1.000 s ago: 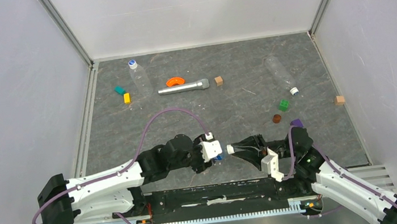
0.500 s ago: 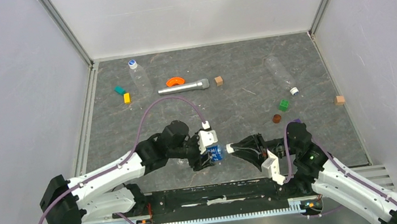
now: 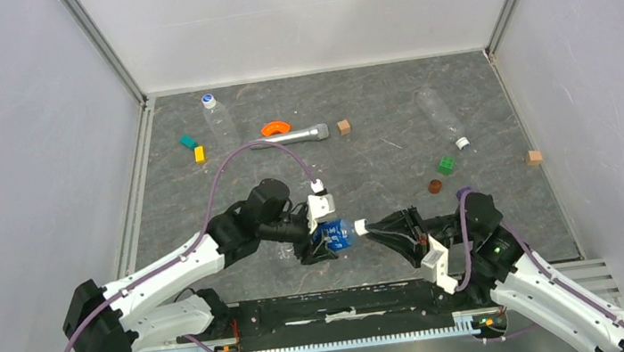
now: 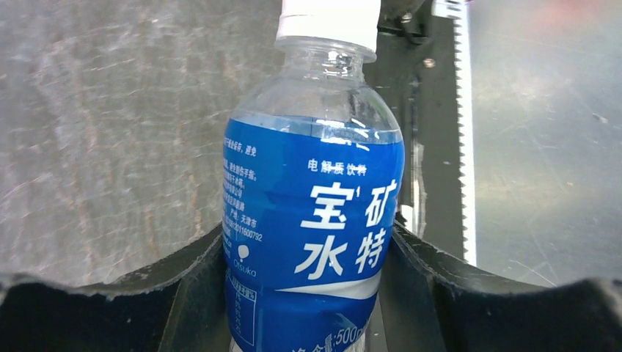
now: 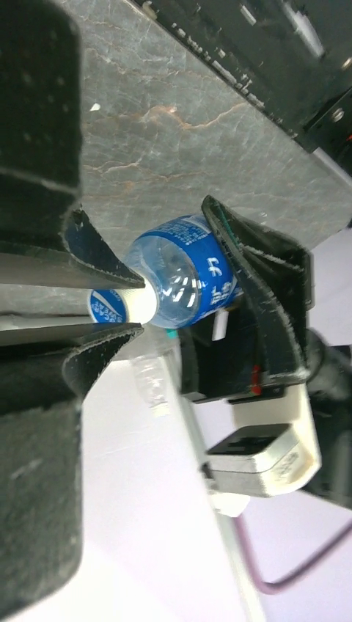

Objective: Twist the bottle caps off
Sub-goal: Unscrew the bottle cap from the plastic bottle.

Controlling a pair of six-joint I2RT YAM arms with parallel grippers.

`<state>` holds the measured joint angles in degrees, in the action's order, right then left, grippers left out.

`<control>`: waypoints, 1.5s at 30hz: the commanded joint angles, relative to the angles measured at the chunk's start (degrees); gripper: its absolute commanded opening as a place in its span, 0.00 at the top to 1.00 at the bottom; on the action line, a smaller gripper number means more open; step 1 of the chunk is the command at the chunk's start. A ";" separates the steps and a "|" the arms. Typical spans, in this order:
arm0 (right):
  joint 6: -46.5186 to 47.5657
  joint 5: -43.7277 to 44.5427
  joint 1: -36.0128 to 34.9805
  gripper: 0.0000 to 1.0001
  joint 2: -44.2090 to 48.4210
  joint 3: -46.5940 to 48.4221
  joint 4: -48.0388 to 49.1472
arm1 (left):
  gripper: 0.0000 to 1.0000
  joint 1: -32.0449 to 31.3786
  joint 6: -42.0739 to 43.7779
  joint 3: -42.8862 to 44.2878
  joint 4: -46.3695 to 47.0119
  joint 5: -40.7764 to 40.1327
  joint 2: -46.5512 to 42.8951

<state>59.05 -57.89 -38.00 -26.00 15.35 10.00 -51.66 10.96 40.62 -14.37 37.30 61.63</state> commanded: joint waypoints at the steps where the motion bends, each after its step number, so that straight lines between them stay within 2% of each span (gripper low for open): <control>1: -13.69 9.70 0.74 0.69 2.09 -4.05 11.87 | 0.85 -1.16 -1.66 1.68 -1.53 -15.19 -1.60; 3: -24.91 14.44 0.73 0.65 2.43 -6.83 21.64 | 0.85 -1.16 -2.23 0.33 0.41 -21.19 -3.09; 5: -38.07 20.01 0.78 0.67 1.82 -8.48 29.32 | 0.86 -1.25 -3.42 -1.60 3.94 -23.95 -5.03; 7: -51.18 27.25 0.80 0.59 0.53 -8.54 33.05 | 0.86 -1.78 -4.66 -3.77 8.04 -26.72 -7.06; 8: -57.40 30.81 0.73 0.59 -0.29 -8.10 34.05 | 0.87 -2.13 -5.13 -4.48 9.36 -28.42 -7.72; 9: -65.41 34.19 0.76 0.57 -0.96 -7.21 33.30 | 0.87 -2.76 -5.32 -5.24 10.38 -30.84 -8.36; 13: -84.86 38.66 0.74 0.39 -5.44 0.44 21.64 | 0.88 -6.49 -1.86 -6.23 10.58 -38.81 -9.24; 14: -88.58 38.91 0.73 0.33 -6.95 1.86 19.37 | 0.88 -7.63 -0.29 -6.46 10.59 -40.64 -9.39; 16: -95.49 36.51 0.74 0.29 -10.86 4.84 15.02 | 0.89 -10.15 3.42 -6.53 10.68 -44.41 -9.06; 20: -102.19 30.77 0.74 0.23 -16.95 7.60 12.93 | 0.89 -12.56 8.22 -6.52 10.50 -47.63 -9.19; 24: -105.45 28.44 0.98 0.24 -18.81 7.59 13.40 | 0.89 -12.68 12.15 -6.80 8.23 -48.24 -10.91; 27: -106.18 26.72 1.08 0.28 -20.45 8.40 13.56 | 0.90 -12.68 12.75 -6.96 7.43 -47.97 -12.32; 32: -108.27 22.51 1.26 0.35 -23.34 8.45 19.07 | 0.90 -12.68 12.04 -6.96 7.30 -45.06 -13.12; 39: -110.65 21.67 1.26 0.37 -24.62 7.87 25.48 | 0.90 -12.69 11.48 -6.37 5.93 -44.77 -12.12; 41: -110.70 21.66 1.27 0.40 -24.82 7.77 26.23 | 0.90 -12.70 11.37 -6.27 5.98 -44.45 -11.95; 44: -110.90 21.14 1.26 0.49 -25.73 7.72 26.61 | 0.90 -12.75 11.34 -6.14 6.03 -44.50 -11.64; 45: -110.90 20.75 1.26 0.49 -25.95 7.69 26.64 | 0.90 -12.75 11.35 -6.10 5.98 -44.50 -11.58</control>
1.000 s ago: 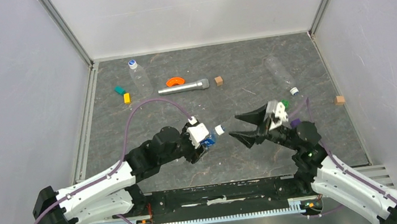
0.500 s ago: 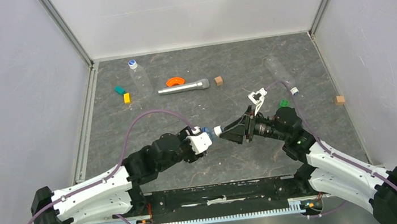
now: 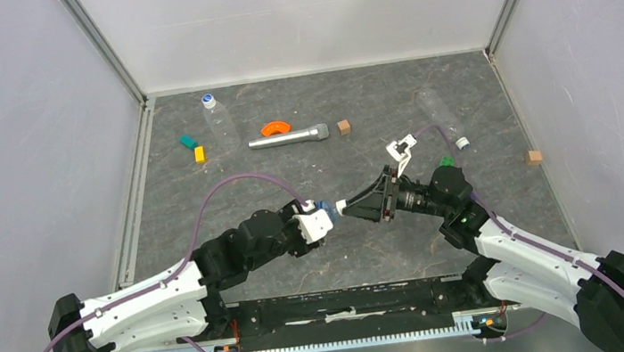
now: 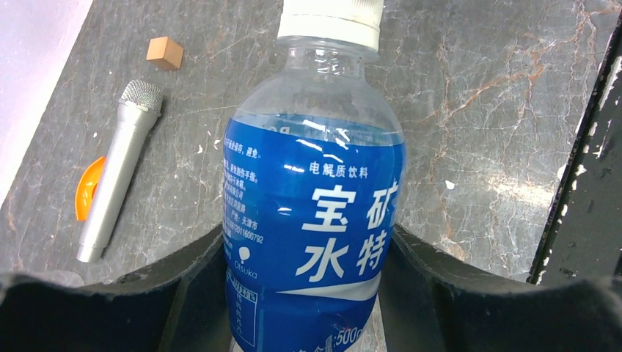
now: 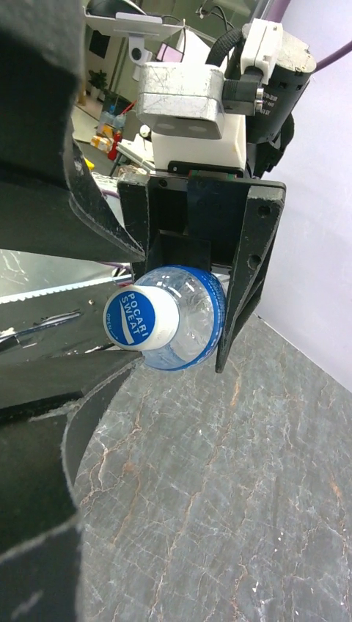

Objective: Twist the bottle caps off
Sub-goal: Unscrew the bottle cap from the plastic bottle.

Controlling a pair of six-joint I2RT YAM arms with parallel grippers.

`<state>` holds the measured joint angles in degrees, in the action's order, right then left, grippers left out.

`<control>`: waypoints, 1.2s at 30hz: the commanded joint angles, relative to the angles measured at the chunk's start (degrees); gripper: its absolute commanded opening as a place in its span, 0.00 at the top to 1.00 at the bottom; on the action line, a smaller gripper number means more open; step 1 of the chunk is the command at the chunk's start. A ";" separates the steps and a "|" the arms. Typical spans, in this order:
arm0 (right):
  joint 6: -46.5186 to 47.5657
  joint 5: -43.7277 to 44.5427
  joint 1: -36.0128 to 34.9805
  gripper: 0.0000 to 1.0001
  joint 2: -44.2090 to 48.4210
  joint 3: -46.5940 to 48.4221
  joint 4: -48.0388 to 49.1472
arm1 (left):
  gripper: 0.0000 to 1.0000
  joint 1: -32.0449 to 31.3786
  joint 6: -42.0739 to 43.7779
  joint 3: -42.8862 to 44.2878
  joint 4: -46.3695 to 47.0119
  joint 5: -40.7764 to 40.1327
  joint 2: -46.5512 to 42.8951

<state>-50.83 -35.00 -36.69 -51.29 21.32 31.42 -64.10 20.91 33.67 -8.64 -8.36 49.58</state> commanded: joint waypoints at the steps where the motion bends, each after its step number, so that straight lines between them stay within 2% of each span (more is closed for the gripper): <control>1: -1.05 -2.25 -0.05 0.49 -0.90 1.57 5.14 | 0.90 -0.26 1.48 0.95 0.32 1.17 0.60; 5: -0.35 -2.20 -0.01 0.49 -1.61 1.69 5.27 | 0.90 -0.25 1.55 0.92 0.42 2.07 0.91; 7: -0.45 -2.43 -0.05 0.53 -2.19 1.84 5.95 | 0.90 -0.27 1.58 1.03 0.46 2.47 1.11; 10: -0.28 -3.18 -0.05 0.53 -3.40 2.12 6.53 | 0.90 -0.27 1.71 1.11 0.50 2.98 1.26; 13: 0.43 -4.81 -0.03 0.69 -4.50 2.11 7.95 | 0.91 -0.26 1.76 0.74 1.26 3.24 1.15; 14: 0.61 -5.44 -0.03 0.77 -4.60 1.99 9.01 | 0.91 -0.32 1.72 0.79 1.26 3.51 1.19; 16: 2.11 -7.24 -0.05 0.98 -4.71 2.01 10.94 | 0.91 -0.32 1.51 0.50 1.73 3.66 1.21; 17: 3.85 -8.42 -0.05 1.00 -4.63 2.29 11.33 | 0.92 -0.32 1.31 0.23 2.08 3.75 1.04; 20: 12.28 -12.46 -0.04 1.00 -3.64 2.77 11.43 | 0.92 -0.27 0.70 -0.48 3.24 4.96 0.29; 28: 47.74 -15.36 -0.05 1.00 4.23 0.42 5.67 | 0.93 -0.16 -0.67 0.74 1.35 13.40 -0.88; 31: 60.67 -22.83 -0.06 1.00 4.32 2.55 1.51 | 0.93 -0.19 -0.82 1.92 -0.91 16.08 -0.21; 33: 64.38 -22.65 -0.04 1.00 4.12 4.20 -0.70 | 0.93 -0.18 -0.87 2.63 -2.24 17.41 0.48; 36: 68.87 -17.55 -0.02 1.00 4.81 4.90 -3.12 | 0.92 -0.18 -1.52 2.91 -2.55 17.62 1.05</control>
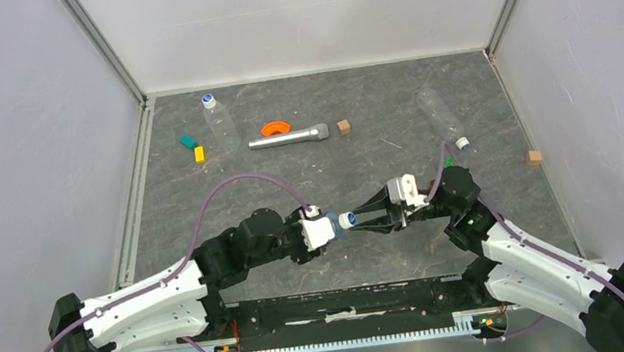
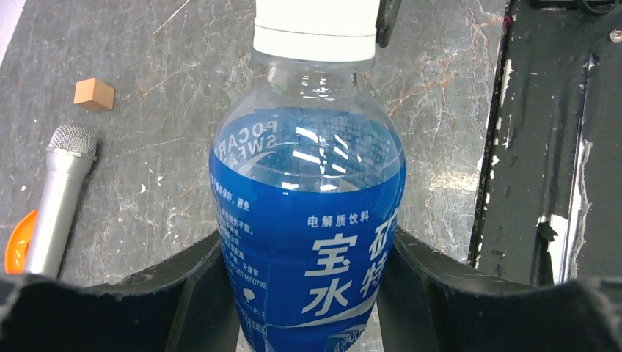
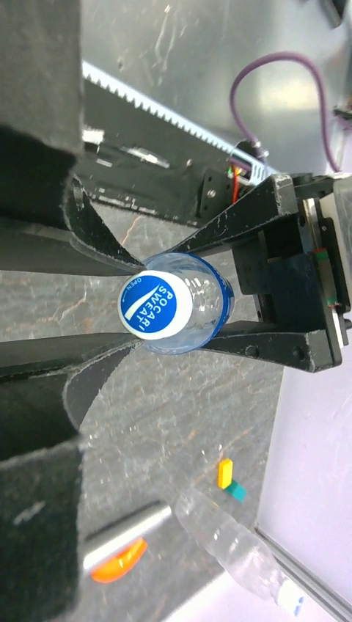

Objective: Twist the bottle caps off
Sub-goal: Unscrew the bottle cap from the plastic bottle.

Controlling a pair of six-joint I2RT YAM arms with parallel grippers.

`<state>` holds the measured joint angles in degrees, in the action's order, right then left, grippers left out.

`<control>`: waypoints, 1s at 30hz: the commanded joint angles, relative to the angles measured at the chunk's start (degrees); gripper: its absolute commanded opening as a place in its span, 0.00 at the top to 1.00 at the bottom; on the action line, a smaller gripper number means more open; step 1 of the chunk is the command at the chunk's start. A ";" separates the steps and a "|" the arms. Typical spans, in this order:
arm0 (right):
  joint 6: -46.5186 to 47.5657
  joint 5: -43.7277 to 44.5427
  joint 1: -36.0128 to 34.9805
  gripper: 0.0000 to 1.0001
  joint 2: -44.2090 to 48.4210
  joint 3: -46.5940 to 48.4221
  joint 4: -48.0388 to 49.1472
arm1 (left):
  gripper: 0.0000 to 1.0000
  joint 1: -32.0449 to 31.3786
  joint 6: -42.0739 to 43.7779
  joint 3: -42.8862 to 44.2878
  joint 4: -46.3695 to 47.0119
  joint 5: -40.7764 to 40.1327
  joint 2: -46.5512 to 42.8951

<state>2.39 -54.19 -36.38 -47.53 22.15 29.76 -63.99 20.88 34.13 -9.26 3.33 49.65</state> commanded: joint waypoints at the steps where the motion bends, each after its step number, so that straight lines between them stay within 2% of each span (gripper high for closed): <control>1: 17.25 2.90 -0.38 1.00 1.57 3.61 -1.97 | 0.92 -0.30 -1.85 2.09 -1.30 5.74 0.89; 3: 17.84 9.51 -0.37 0.97 3.85 1.49 -0.58 | 0.92 -0.27 -3.87 1.21 1.01 4.36 0.14; 5: 7.03 21.33 -0.36 0.56 6.02 -1.15 4.36 | 0.92 -0.33 -7.81 -0.13 4.80 0.89 -1.10; 7: -1.42 27.96 -0.35 0.43 7.77 -3.40 8.07 | 0.92 -0.33 -12.32 -1.56 8.66 -2.63 -2.36; 9: -15.56 35.32 -0.33 0.30 9.45 -5.60 11.64 | 0.92 -0.26 -16.36 -2.27 11.77 -5.73 -3.18; 12: -31.10 41.42 -0.35 0.29 10.76 -5.53 10.50 | 0.94 -0.33 -21.10 -2.42 14.26 -9.13 -3.01; 14: -41.59 41.82 -0.36 0.29 10.50 -5.53 11.91 | 0.95 -0.33 -23.12 -1.74 14.23 -9.86 -2.03; 17: -49.91 39.32 -0.35 0.27 8.54 -4.92 16.46 | 0.95 -0.32 -25.08 0.45 12.67 -11.00 1.12; 24: -51.16 39.99 -0.93 0.24 2.16 0.52 10.73 | 0.96 -0.42 -30.97 5.27 11.26 -12.76 7.28; 30: -54.74 42.51 -2.01 0.25 -3.38 0.32 14.42 | 0.96 -0.42 -33.70 6.40 12.86 -12.49 10.05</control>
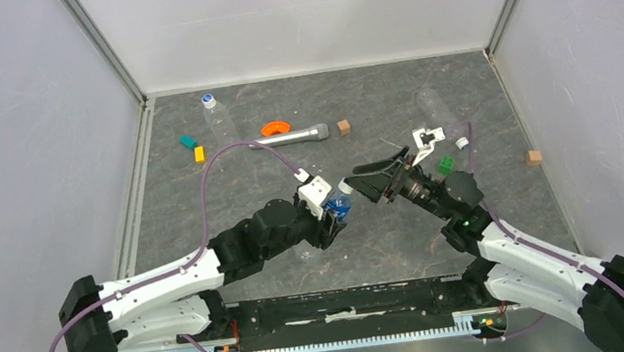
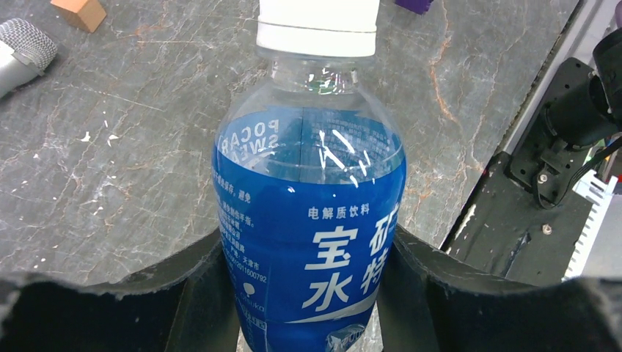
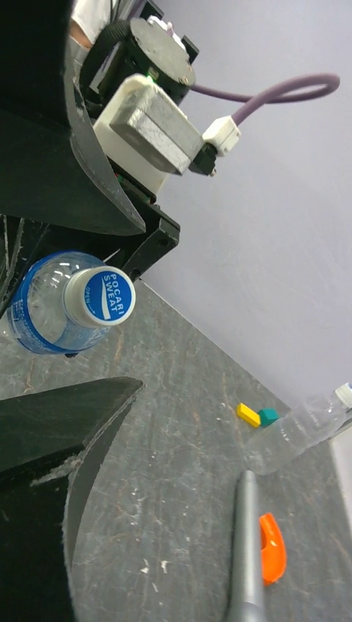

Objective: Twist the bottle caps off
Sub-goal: Unscrew the bottle cap from the plastic bottle.

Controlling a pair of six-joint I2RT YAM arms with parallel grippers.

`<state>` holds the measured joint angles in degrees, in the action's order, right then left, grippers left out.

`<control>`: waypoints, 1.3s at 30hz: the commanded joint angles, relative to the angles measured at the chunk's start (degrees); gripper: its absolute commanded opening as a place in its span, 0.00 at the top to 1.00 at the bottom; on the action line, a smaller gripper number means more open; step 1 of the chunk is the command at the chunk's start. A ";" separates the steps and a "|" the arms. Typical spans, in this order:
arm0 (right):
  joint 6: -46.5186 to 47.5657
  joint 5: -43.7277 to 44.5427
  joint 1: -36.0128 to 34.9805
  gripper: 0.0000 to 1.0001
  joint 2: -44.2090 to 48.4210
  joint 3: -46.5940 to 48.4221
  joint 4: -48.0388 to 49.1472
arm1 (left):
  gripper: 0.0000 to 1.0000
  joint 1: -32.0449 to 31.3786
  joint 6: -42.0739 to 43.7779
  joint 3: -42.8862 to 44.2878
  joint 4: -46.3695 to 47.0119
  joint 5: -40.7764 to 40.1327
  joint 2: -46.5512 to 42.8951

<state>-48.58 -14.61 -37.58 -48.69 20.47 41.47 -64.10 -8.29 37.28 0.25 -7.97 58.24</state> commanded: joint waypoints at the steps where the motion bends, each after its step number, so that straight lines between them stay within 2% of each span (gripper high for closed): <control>1: -3.64 3.25 -0.99 0.27 -3.17 2.23 2.94 | 0.96 -0.27 -4.70 3.47 3.35 -1.26 1.89; 12: -6.36 5.72 -2.27 0.52 -10.14 2.68 10.29 | 0.98 -0.48 -6.19 5.09 3.70 -1.58 5.21; 18: -7.05 5.91 -2.67 0.56 -12.34 3.02 11.43 | 0.98 -0.68 -6.98 5.44 3.88 -2.76 6.23; 21: -7.36 6.06 -2.80 0.72 -13.07 2.64 12.37 | 0.98 -0.61 -7.23 5.70 3.88 -3.38 6.83; 25: -8.28 5.71 -3.11 0.82 -13.72 1.49 13.73 | 0.98 -0.64 -8.28 5.51 4.44 -5.04 7.23; 26: -8.44 5.62 -3.19 0.96 -13.87 0.91 14.65 | 0.98 -0.68 -8.59 5.36 4.64 -5.50 7.17; 27: -8.60 5.28 -3.27 1.00 -13.93 0.55 15.56 | 0.98 -0.64 -8.74 5.22 4.94 -5.75 7.16; 29: -8.03 3.50 -3.24 1.00 -14.20 0.23 16.98 | 0.98 -0.57 -9.10 4.80 6.01 -5.10 6.97; 31: -7.12 1.84 -3.28 1.00 -13.96 -0.16 18.64 | 0.98 -0.25 -8.80 3.65 8.35 -2.84 5.94; 33: -6.34 0.19 -3.27 1.00 -13.66 -1.02 21.69 | 0.98 2.42 -10.14 2.22 10.84 2.99 4.57; 36: -3.78 -4.23 -3.29 1.00 -13.31 -0.04 23.70 | 0.98 9.56 -15.43 -1.31 17.71 17.23 2.43; 39: -2.81 -7.00 -3.06 1.00 -12.27 -0.15 27.75 | 0.98 13.97 -17.77 -3.08 23.35 28.41 1.02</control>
<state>-53.08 -12.12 -39.99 -62.74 19.92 58.78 -56.82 -17.93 35.81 9.19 5.21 62.28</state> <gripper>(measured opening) 0.389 0.621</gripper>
